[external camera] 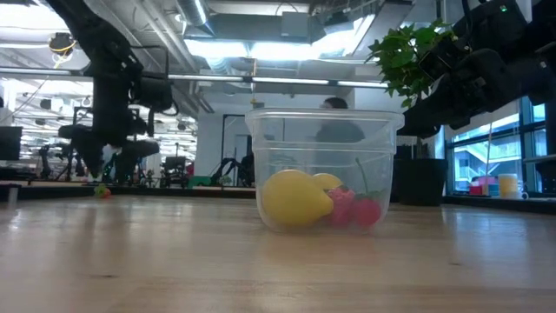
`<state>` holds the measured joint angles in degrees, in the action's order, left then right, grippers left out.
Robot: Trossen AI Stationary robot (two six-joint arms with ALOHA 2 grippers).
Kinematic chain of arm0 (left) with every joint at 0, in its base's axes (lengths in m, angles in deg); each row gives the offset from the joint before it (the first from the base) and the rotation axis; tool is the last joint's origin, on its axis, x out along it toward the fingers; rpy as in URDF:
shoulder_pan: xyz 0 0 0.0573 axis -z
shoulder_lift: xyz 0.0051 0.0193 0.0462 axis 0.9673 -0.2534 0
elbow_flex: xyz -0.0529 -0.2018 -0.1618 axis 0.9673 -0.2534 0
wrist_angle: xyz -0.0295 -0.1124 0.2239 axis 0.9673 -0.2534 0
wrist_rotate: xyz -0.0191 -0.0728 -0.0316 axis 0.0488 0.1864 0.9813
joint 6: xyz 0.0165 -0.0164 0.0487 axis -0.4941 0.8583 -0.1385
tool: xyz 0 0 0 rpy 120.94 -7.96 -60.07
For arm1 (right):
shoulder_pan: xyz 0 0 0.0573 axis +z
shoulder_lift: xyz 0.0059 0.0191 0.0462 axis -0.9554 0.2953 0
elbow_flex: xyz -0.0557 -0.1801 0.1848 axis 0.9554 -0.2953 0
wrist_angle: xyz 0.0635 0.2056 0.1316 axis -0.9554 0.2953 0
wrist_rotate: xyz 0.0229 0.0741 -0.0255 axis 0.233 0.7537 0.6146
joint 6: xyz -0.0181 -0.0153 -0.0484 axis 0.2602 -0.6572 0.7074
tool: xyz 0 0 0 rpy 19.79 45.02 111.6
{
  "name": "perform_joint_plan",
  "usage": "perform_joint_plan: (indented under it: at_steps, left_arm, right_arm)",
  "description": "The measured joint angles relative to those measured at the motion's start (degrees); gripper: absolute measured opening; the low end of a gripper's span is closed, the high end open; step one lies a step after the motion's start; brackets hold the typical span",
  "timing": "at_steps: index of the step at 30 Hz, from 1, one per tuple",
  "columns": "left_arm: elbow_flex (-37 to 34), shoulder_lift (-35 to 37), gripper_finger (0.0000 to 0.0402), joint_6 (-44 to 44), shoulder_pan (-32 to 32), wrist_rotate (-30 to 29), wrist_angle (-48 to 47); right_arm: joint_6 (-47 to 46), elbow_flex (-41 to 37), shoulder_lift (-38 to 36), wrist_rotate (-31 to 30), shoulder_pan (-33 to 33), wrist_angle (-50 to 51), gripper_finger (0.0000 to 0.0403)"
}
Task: Pick and placing Produce into tupperware
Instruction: Put the strawberry into the transparent bin
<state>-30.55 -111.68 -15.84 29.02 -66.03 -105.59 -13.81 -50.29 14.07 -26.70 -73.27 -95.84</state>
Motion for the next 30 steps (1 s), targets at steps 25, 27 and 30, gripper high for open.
perform_joint_plan:
  at_steps: [25, 27, 30]
  left_arm:
    - [-0.57, -11.70, 0.0268, -0.89, -1.49, -2.66, 6.94]
    - [-0.57, -11.70, 0.0268, -0.74, -1.90, -1.79, 6.88]
    - [-0.55, -11.68, 0.0263, -0.66, -2.71, 0.35, 6.88]
  right_arm:
    - [-0.01, 0.07, 0.00, 0.00, 0.00, 0.09, 0.0198]
    - [-0.07, 0.07, 0.00, 0.00, -0.02, 0.09, 0.0198]
    - [-0.05, 0.07, 0.00, 0.00, 0.00, 0.11, 0.0198]
